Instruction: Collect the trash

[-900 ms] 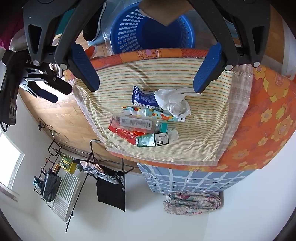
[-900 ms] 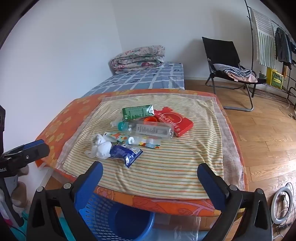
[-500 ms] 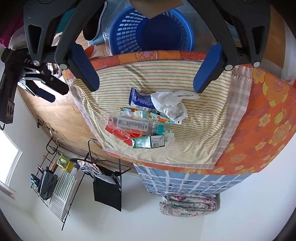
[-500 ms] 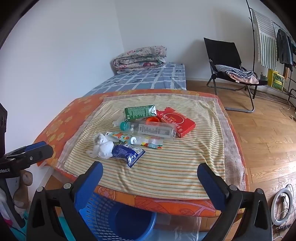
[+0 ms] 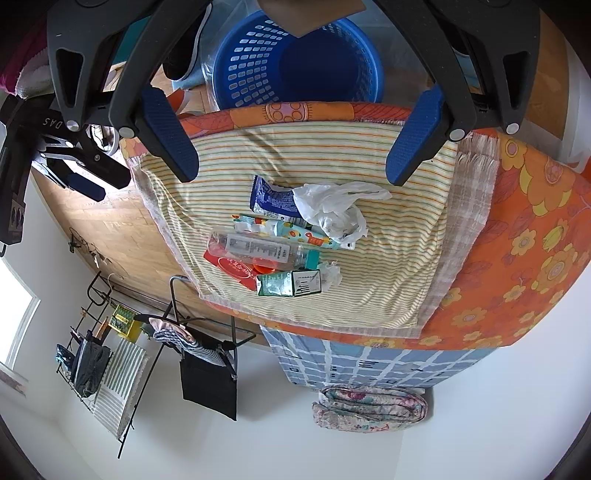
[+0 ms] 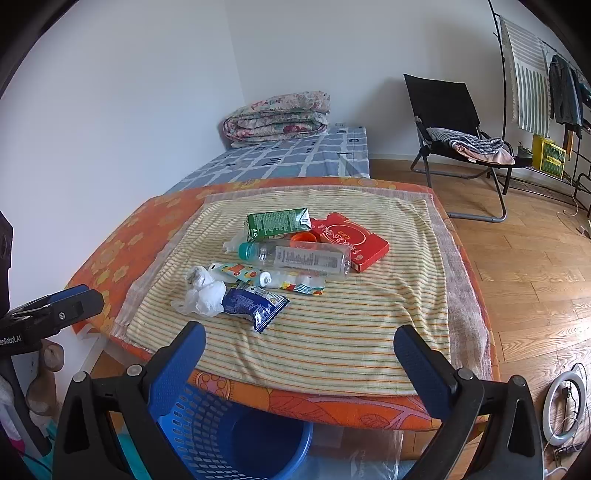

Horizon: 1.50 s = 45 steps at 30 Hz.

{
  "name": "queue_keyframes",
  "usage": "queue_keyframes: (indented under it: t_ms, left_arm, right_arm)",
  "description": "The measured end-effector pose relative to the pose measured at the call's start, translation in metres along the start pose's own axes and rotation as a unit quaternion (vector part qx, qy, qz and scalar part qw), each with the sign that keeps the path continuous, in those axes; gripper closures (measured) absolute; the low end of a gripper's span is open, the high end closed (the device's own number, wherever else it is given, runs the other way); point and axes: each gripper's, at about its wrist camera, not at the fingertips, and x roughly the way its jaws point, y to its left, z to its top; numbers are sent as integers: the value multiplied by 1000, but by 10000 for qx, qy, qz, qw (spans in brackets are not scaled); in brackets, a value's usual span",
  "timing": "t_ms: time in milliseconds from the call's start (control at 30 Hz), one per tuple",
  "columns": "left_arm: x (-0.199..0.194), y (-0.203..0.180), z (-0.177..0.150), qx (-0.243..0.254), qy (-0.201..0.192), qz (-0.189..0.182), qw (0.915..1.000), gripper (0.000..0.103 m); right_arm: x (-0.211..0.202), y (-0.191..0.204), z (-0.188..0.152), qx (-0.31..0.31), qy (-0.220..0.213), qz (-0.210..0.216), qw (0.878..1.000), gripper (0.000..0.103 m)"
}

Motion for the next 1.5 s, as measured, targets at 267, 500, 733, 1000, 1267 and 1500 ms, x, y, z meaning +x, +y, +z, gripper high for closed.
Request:
queue_keyframes:
  t_ms: [267, 500, 733, 1000, 1267, 1500]
  left_arm:
    - [0, 0, 0, -5, 2, -3, 10000, 0]
    - [0, 0, 1, 0, 3, 4, 10000, 0]
    - [1, 2, 2, -7, 2, 12, 10000, 0]
    - [0, 1, 1, 7, 0, 11, 10000, 0]
    - [0, 1, 1, 8, -2, 17, 10000, 0]
    - [0, 1, 1, 14, -4, 26, 10000, 0]
  right_arm:
    - [3, 0, -1, 13, 42, 1, 10000, 0]
    - [4, -1, -2, 18, 46, 7, 10000, 0]
    - [5, 0, -3, 8, 61, 17, 10000, 0]
    - [7, 0, -7, 19, 106, 49, 9999, 0]
    - [9, -1, -6, 70, 162, 68, 9998, 0]
    - [9, -1, -6, 69, 160, 71, 9998, 0]
